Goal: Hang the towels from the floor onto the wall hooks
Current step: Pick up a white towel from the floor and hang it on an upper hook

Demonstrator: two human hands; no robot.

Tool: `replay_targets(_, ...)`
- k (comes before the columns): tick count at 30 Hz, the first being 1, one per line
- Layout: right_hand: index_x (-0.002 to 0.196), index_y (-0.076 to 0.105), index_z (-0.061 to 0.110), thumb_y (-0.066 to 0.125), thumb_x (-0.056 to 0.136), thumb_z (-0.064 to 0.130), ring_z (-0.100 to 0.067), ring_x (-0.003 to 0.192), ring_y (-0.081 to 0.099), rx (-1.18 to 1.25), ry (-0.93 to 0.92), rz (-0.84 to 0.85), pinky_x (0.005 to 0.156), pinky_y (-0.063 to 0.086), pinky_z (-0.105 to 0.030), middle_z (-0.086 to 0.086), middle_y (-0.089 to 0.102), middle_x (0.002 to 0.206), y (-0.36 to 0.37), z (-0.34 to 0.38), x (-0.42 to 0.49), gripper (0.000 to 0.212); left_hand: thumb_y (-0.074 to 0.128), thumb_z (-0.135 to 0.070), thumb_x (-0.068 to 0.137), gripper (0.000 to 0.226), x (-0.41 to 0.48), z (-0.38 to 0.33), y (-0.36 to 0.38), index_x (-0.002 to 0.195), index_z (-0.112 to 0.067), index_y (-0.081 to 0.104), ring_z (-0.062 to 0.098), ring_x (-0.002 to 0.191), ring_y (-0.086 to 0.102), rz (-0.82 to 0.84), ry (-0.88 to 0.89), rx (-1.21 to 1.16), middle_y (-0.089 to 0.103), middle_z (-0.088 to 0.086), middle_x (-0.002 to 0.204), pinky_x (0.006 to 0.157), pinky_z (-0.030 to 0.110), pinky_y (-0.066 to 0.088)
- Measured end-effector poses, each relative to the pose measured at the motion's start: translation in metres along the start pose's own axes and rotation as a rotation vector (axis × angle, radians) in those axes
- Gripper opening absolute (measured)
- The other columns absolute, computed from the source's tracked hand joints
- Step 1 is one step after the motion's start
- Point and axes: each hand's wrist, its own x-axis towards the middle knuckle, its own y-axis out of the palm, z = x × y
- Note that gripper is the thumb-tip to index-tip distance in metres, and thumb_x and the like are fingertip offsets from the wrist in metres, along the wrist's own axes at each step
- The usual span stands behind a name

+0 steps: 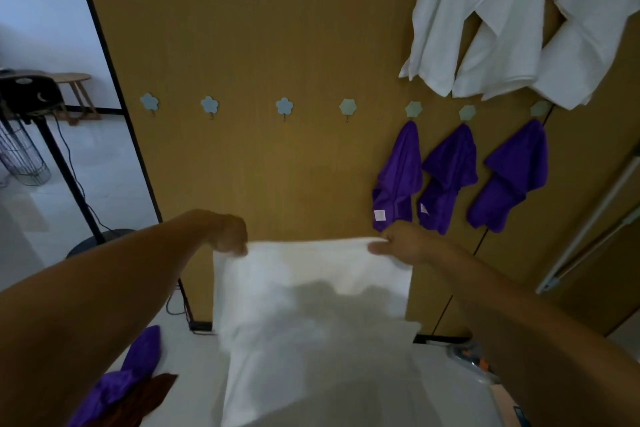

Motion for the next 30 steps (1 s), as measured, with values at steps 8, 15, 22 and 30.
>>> replay_targets(8, 0.056, 0.039, 0.014, 0.057, 0.096, 0.024, -0.015, 0.059, 0.044, 0.262, -0.061, -0.386, 0.06, 0.033, -0.027, -0.003, 0.044, 0.06, -0.018, -0.003, -0.001, 0.046, 0.048, -0.018, 0.099, 0.029, 0.0, 0.006, -0.021, 0.102, 0.0, 0.07, 0.02, 0.077, 0.058, -0.602, 0.317, -0.505, 0.066, 0.009, 0.088, 0.066, 0.027, 0.042)
replay_targets(15, 0.115, 0.058, -0.001, 0.043, 0.101, 0.009, -0.031, 0.099, 0.06, 0.226, -0.177, -0.638, 0.09, 0.048, -0.043, -0.018, 0.065, 0.108, -0.054, 0.025, -0.001, 0.024, 0.04, -0.002, 0.094, 0.028, -0.009, -0.009, -0.046, 0.089, -0.014, 0.064, 0.021, 0.085, 0.058, -0.883, 0.411, -0.798, 0.062, 0.0, 0.089, 0.067, 0.028, 0.043)
replay_targets(22, 0.075, 0.049, 0.005, 0.042, 0.093, 0.001, -0.014, 0.063, 0.044, 0.311, -0.12, -0.953, 0.058, 0.036, -0.03, -0.003, 0.049, 0.069, -0.104, 0.074, 0.012, 0.019, 0.036, 0.002, 0.082, 0.032, -0.031, -0.023, -0.104, 0.068, -0.018, 0.057, 0.008, 0.065, 0.049, -1.033, 0.421, -1.19, 0.056, -0.009, 0.068, 0.056, 0.022, 0.037)
replay_targets(30, 0.073, 0.056, 0.017, 0.064, 0.076, 0.056, -0.009, 0.075, 0.058, 0.479, -0.227, -0.719, 0.073, 0.046, -0.029, 0.008, 0.061, 0.075, -0.124, 0.112, 0.012, 0.04, 0.072, -0.07, 0.06, 0.055, -0.052, -0.005, -0.142, 0.083, -0.02, 0.073, 0.006, 0.07, 0.068, -0.65, 0.7, -1.01, 0.071, -0.013, 0.078, 0.06, 0.02, 0.05)
